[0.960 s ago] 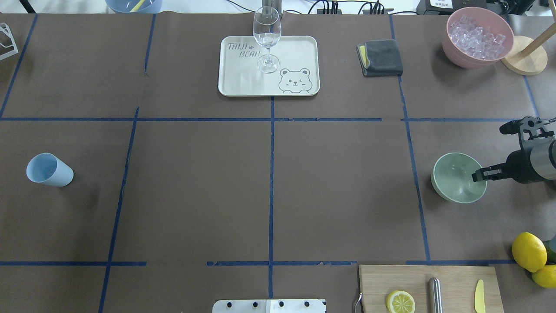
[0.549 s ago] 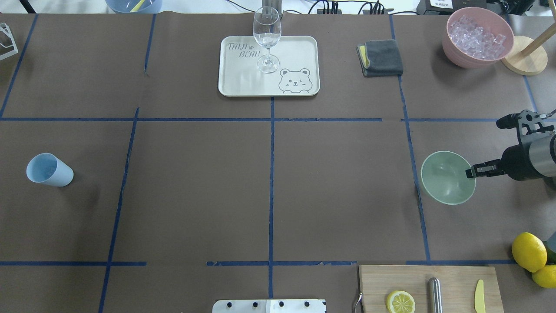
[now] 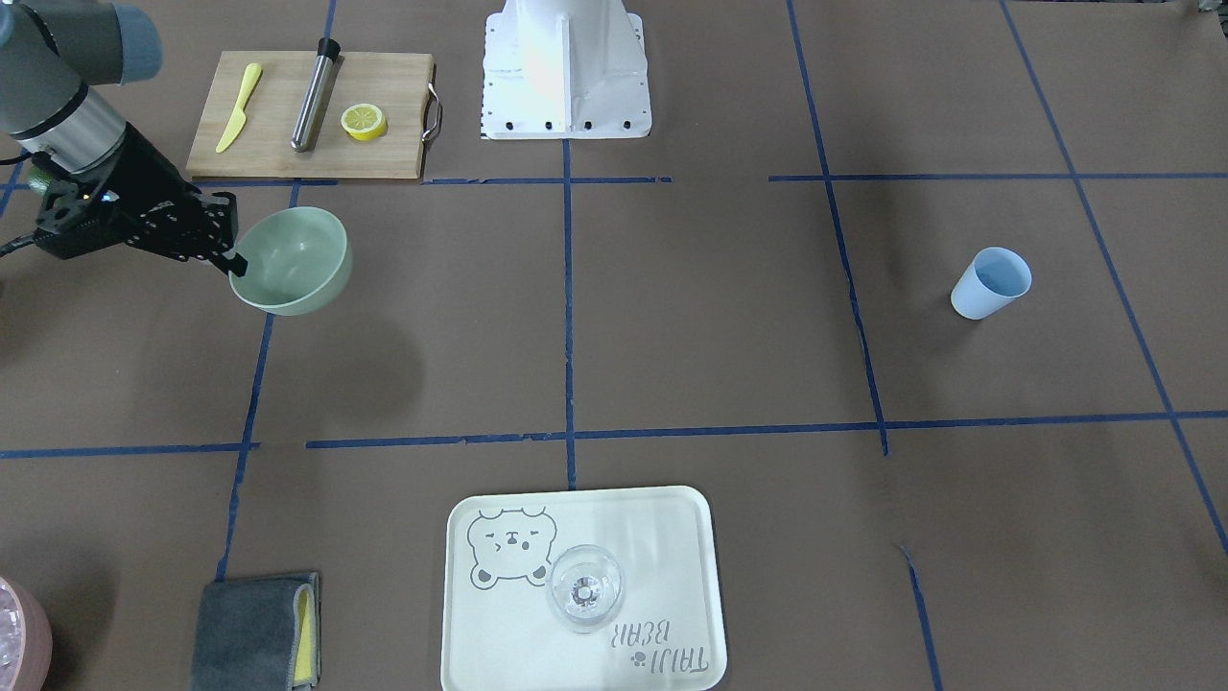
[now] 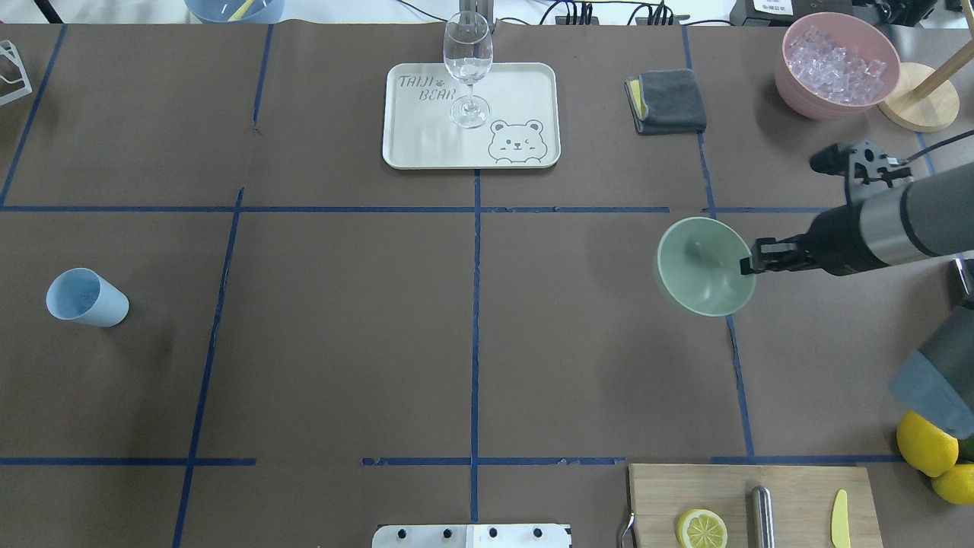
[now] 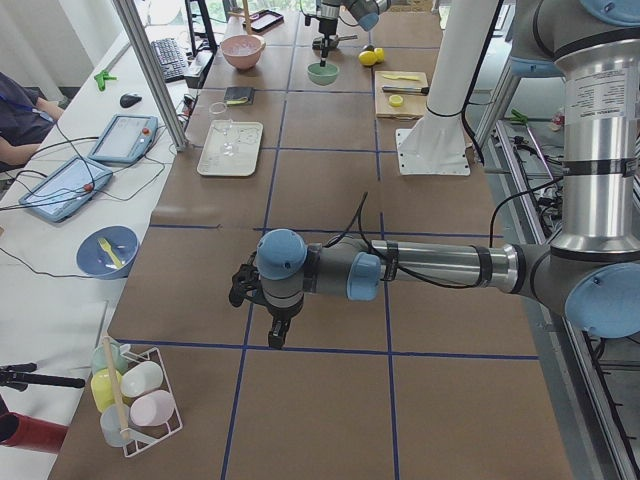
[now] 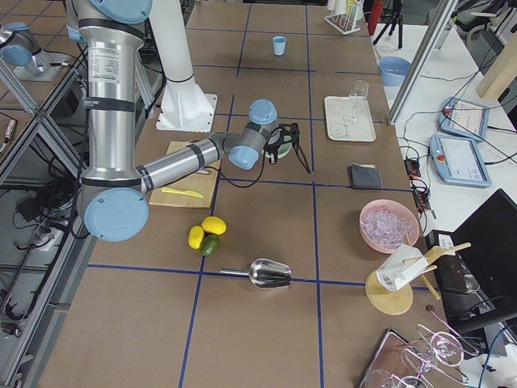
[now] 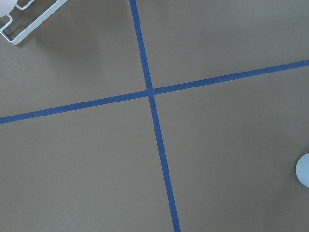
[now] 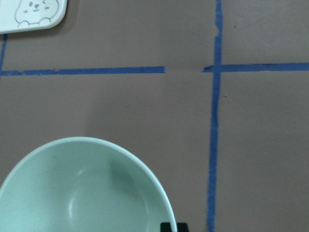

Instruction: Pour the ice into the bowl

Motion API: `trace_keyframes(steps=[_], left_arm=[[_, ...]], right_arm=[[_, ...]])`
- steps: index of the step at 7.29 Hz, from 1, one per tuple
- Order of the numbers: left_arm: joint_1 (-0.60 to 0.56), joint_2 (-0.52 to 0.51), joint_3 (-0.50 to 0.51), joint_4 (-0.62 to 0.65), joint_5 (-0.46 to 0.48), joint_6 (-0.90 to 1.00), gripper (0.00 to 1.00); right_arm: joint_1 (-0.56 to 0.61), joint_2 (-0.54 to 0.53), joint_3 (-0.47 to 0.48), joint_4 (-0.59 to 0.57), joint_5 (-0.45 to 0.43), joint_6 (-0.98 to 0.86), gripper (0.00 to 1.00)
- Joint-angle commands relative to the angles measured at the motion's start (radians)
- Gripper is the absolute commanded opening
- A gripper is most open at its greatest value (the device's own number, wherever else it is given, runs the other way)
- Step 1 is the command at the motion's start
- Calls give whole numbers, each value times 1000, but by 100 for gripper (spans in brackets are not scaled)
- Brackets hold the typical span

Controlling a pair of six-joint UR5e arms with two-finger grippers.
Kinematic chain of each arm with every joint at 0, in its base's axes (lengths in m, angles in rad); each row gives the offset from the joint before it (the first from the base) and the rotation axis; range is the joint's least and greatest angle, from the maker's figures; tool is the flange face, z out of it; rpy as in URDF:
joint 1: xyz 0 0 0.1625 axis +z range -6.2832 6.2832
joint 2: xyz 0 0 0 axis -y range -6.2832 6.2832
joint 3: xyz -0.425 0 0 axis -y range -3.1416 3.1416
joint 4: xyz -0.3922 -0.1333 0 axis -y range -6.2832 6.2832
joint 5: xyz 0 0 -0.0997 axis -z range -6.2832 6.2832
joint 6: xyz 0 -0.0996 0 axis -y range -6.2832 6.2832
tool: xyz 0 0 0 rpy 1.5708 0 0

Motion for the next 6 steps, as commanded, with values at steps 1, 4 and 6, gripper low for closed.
trace_keyframes(steps=[1,4,6], left_arm=[[0,0,0,0,-1,-1,100],[0,2,1,0,-8,-1,100],[0,2,1,2,-11,-3,100]], right_arm=[[-64,225,0,-219,-37,69,0],[-252,546,-92,-559,-208,174,0],[-311,779,-378,-550,-255,251,0]])
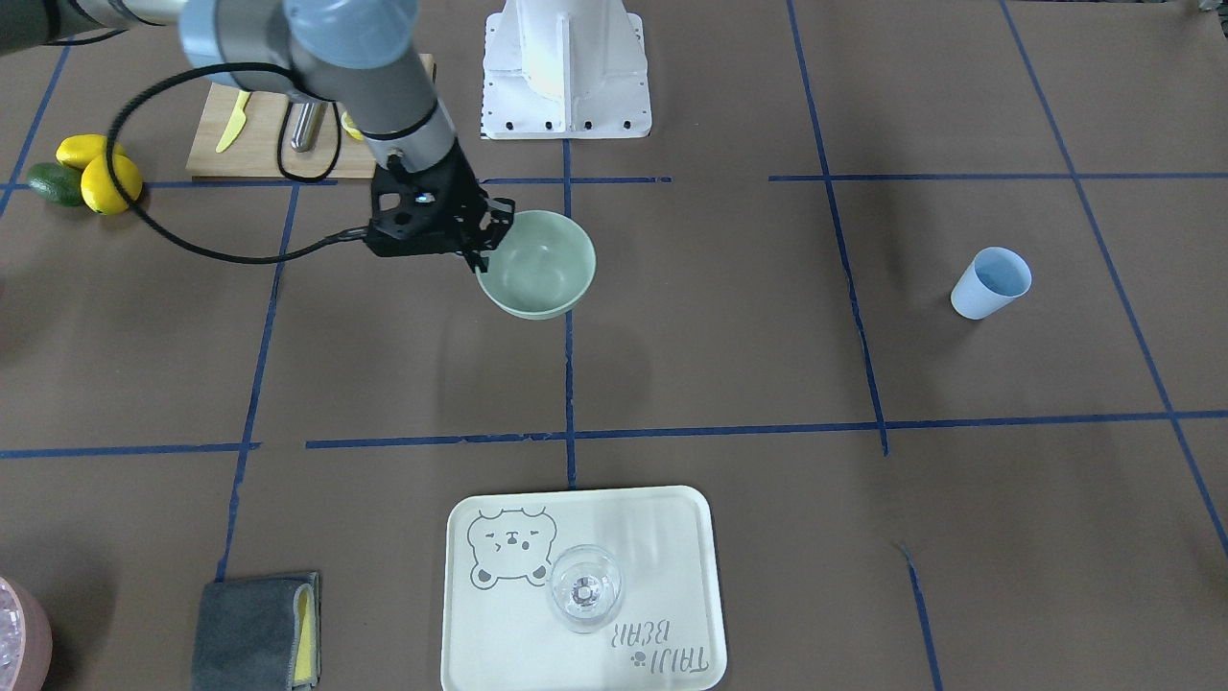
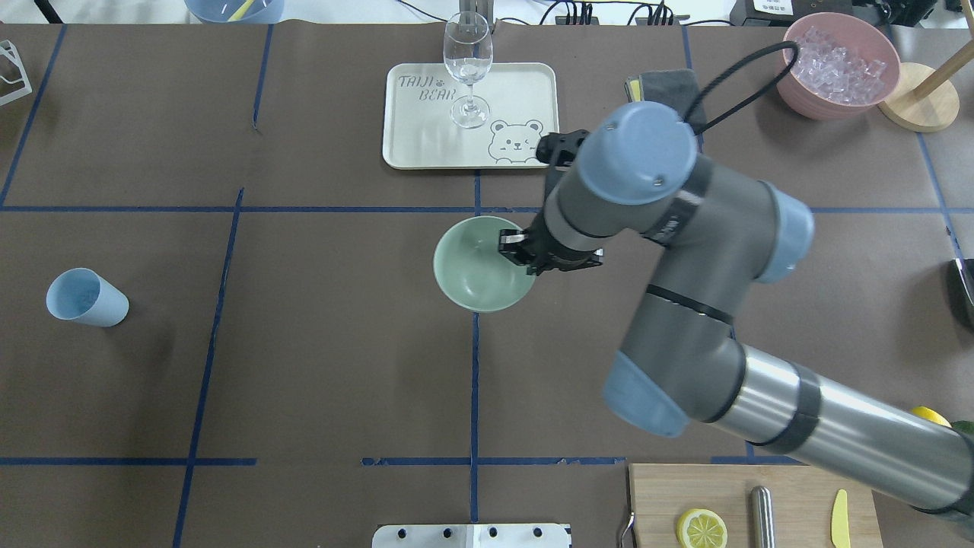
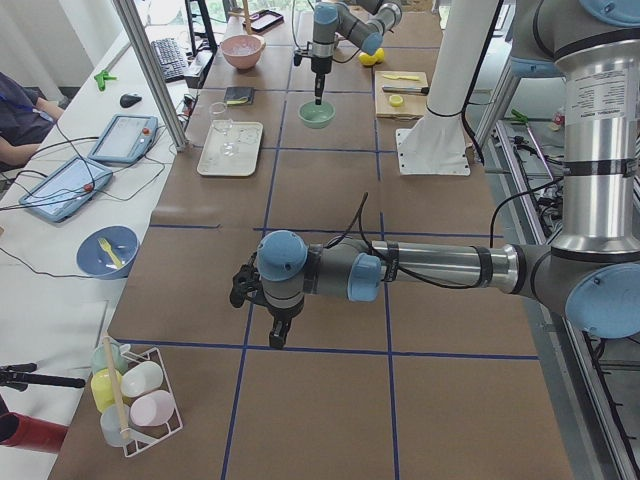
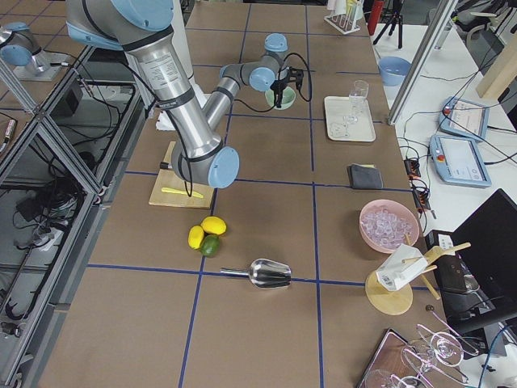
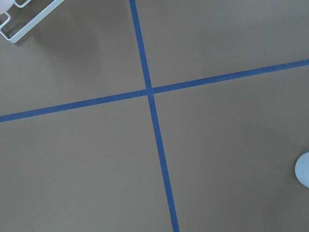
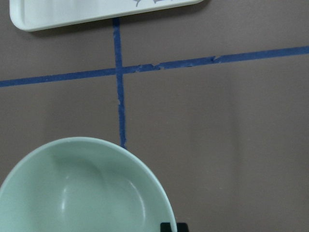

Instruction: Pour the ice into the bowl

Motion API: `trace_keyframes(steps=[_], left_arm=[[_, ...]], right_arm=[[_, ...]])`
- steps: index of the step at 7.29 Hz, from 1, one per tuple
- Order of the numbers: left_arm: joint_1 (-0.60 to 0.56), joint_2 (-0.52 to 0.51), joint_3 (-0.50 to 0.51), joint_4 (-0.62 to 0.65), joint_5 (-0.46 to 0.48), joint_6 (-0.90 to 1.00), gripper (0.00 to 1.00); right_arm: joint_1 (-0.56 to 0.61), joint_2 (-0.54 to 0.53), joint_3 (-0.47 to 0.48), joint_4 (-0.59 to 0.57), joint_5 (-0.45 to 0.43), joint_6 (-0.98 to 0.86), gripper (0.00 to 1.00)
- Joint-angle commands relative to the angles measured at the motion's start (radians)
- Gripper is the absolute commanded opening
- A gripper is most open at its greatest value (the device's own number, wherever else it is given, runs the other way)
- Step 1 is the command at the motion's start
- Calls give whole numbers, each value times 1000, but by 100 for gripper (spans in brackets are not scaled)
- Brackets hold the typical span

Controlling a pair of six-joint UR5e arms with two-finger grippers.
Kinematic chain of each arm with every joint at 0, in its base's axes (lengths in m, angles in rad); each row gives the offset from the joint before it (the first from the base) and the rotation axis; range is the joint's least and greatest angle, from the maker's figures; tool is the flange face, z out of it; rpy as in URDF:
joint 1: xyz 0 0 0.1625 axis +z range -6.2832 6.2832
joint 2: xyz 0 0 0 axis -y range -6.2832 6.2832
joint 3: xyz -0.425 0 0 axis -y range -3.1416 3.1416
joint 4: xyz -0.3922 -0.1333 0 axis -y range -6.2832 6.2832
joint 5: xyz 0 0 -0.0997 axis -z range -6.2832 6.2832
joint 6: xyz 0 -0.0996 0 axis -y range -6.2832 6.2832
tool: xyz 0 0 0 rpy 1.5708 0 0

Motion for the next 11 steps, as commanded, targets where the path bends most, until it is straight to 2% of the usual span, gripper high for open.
trace_keyframes(steps=[1,3,5,6,7,8,9,11], left_arm=[[0,0,0,1,0,-1,100],[0,0,0,0,-2,-1,100],[0,-1,0,0,-2,-1,100],[2,0,0,1,-2,-1,100],[0,0,3,1,-2,-1,100],[0,0,5,1,-2,-3,100],[2,0,5,0,-2,-3,100],[2,0,2,0,-2,2,100]], right_arm=[[-55,166,-247,54,-51,48,0],[-100,159,-333,164,-106,51,0],[-109,160,-344,172,-110,63,0],[-109,157,-341,188,-116,63,93],[-107,159,-326,188,-155,60,100],[-79,156,-295,177,-146,51,100],[-33,154,-261,147,-119,43,100],[73,110,-170,41,2,-68,100]])
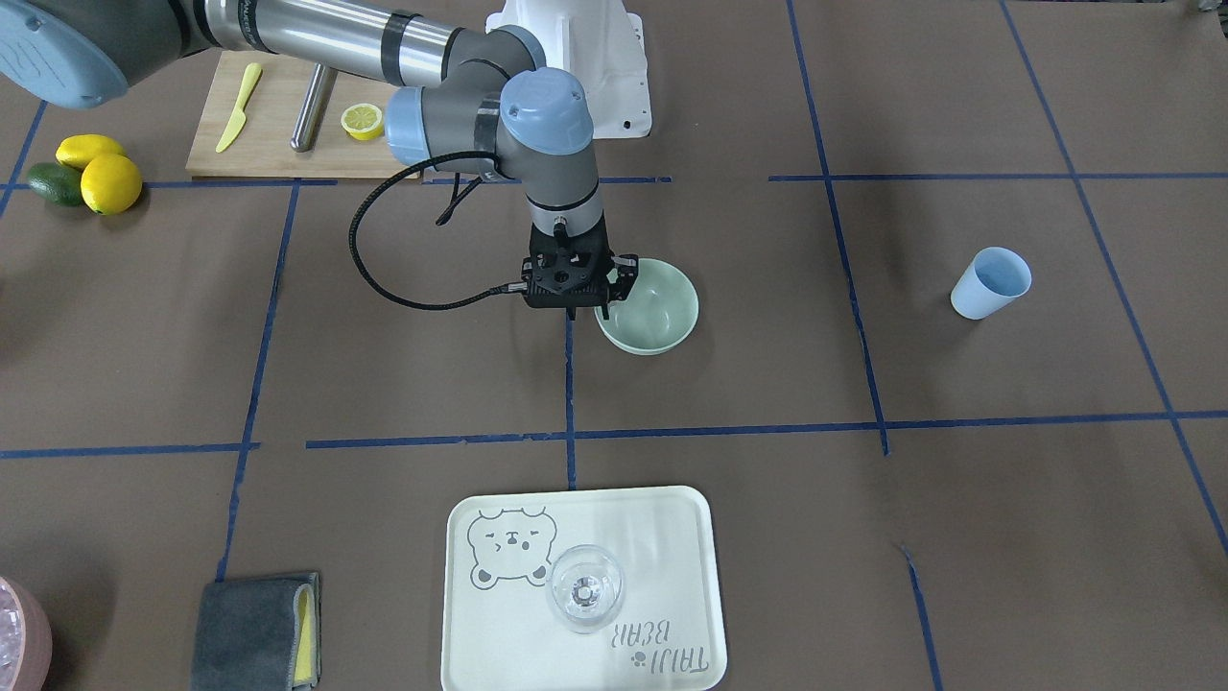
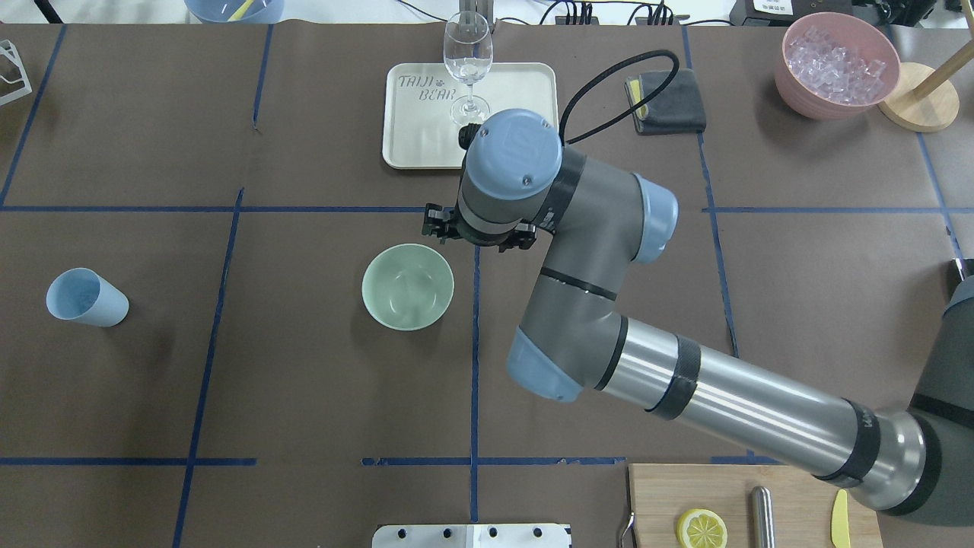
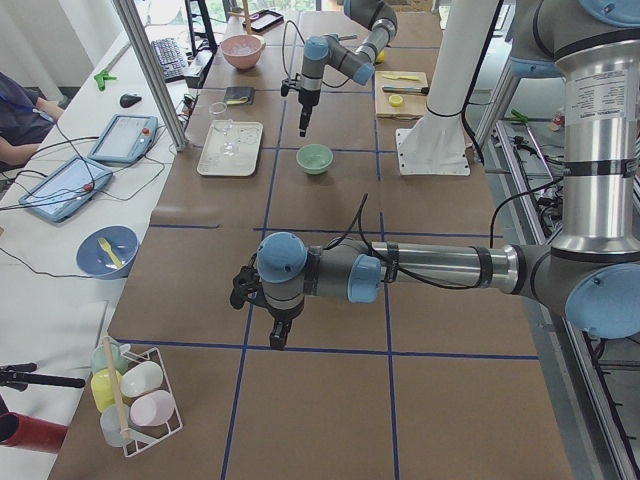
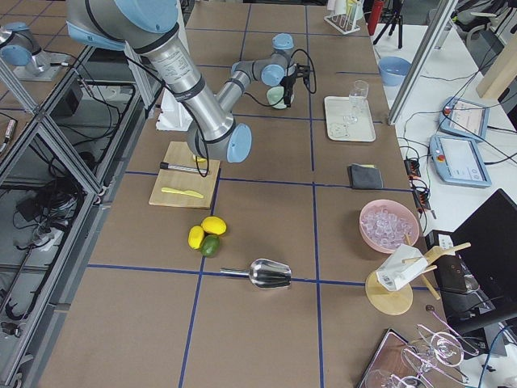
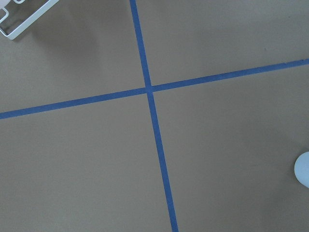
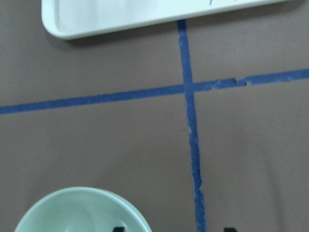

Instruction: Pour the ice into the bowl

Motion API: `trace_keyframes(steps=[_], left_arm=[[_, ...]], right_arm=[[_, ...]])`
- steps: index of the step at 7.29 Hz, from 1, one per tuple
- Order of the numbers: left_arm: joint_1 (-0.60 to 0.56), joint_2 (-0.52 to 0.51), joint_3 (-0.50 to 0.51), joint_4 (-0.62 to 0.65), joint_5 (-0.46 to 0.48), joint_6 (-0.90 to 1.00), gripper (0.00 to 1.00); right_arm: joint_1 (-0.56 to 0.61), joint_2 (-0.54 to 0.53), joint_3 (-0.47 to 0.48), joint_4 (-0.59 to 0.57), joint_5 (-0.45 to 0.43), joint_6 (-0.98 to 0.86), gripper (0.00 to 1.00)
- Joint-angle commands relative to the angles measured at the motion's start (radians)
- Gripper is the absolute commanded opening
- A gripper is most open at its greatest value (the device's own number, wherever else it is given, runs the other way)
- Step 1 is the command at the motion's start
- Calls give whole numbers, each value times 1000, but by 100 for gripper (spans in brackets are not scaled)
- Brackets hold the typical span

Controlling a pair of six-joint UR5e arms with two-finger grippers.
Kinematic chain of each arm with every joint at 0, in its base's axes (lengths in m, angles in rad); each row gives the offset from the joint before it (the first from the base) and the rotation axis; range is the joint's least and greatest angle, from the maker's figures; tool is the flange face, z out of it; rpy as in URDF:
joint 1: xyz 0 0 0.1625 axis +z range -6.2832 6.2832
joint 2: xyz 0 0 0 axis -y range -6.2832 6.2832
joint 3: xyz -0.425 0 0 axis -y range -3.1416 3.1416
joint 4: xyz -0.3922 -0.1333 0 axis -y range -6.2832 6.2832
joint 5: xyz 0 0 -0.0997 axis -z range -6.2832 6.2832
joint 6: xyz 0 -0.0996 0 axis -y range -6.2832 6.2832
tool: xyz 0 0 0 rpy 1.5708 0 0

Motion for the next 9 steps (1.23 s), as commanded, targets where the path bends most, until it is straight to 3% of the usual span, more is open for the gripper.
trace_keyframes(steps=[1,4,6,9], left_arm=[[-1,-3,-5,-5,0,5,100],[9,-5,-7,-111,9,-1,100],[13,-15,-10,-210,3,-6,100],[15,-32,5,-631,6,-7,100]], right_arm=[[119,-89,131,-125,118,-163,100],[340,-317,283,-172,265,-546,100],[554,-466,272,-177,360,-931,100],[782,-580,140,-169,420,-1349,100]])
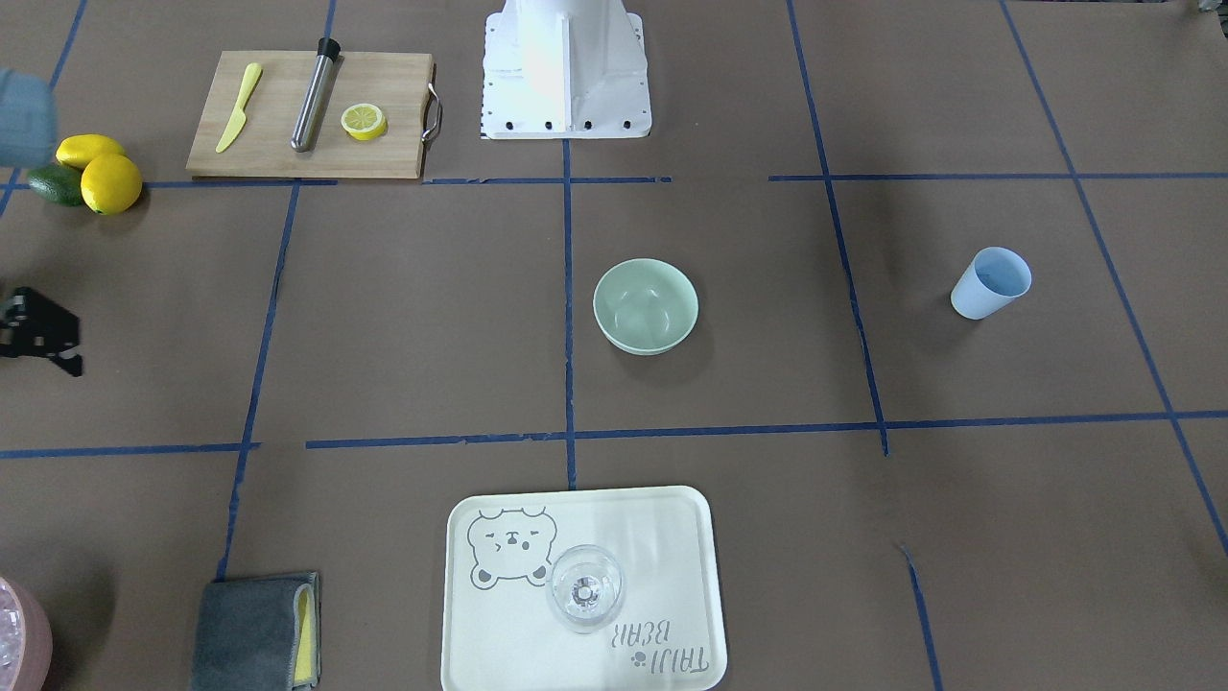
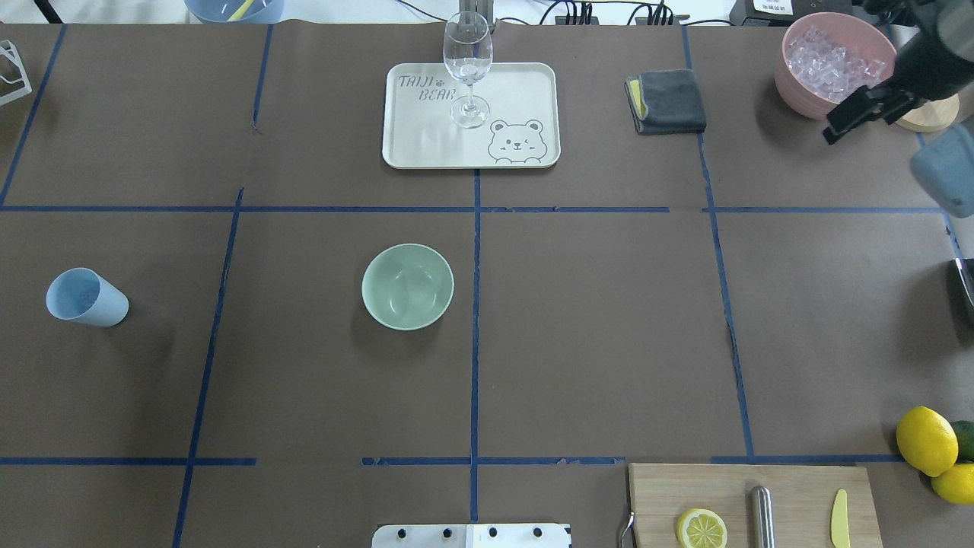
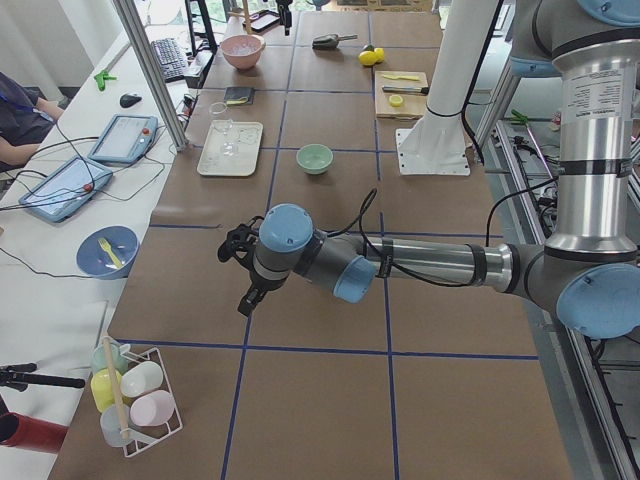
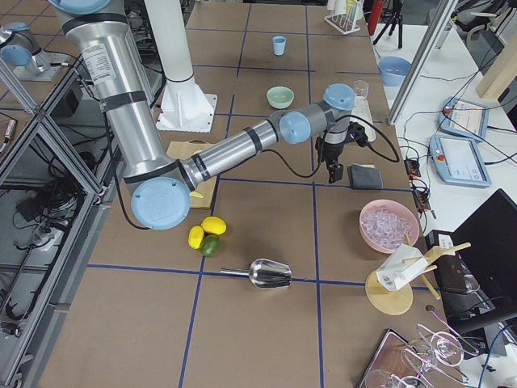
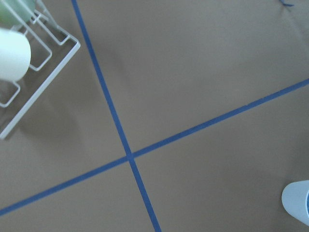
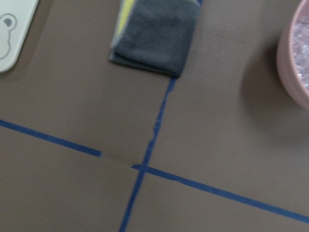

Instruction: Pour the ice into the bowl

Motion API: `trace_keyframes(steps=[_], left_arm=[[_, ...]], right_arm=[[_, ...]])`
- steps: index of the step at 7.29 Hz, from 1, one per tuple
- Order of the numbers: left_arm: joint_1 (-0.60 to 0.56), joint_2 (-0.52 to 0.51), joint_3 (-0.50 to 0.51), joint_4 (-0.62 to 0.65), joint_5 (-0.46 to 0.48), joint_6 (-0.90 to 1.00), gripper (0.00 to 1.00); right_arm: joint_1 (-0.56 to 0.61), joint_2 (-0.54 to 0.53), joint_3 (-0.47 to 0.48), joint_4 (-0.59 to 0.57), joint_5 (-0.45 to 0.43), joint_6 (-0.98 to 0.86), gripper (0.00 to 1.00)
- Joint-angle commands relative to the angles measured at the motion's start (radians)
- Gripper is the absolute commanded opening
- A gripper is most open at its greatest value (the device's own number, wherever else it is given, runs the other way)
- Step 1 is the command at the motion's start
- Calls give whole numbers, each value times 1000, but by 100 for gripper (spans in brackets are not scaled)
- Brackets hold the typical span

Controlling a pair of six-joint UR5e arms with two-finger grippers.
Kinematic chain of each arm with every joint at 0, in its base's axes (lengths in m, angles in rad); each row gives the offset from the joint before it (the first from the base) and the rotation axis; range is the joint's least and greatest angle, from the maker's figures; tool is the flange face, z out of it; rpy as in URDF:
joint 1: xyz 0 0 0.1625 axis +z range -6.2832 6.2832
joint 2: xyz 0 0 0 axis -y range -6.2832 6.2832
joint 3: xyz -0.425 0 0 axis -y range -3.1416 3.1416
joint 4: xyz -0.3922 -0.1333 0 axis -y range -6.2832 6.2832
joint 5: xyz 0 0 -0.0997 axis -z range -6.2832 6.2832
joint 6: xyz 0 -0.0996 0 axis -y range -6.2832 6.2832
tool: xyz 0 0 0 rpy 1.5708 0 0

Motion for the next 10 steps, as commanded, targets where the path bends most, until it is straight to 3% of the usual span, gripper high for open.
trace_keyframes(steps=[1,3,5,9,10], left_arm=[[2,-7,11,-313,-7,-65,100],[113,13,16,-572,34,-343,100],[265,33,-3,-711,245,-616,100],[655,246,-49,-1007,853,-912,100],[718,292,-49,-1075,958,-928,100]], right_arm=[[152,-106,-60,9,20,-147,100],[203,-172,-57,14,55,-199,100],[208,-197,-50,14,56,-201,100],[223,-250,-14,15,60,-198,100],[228,-253,-14,15,62,-198,100]])
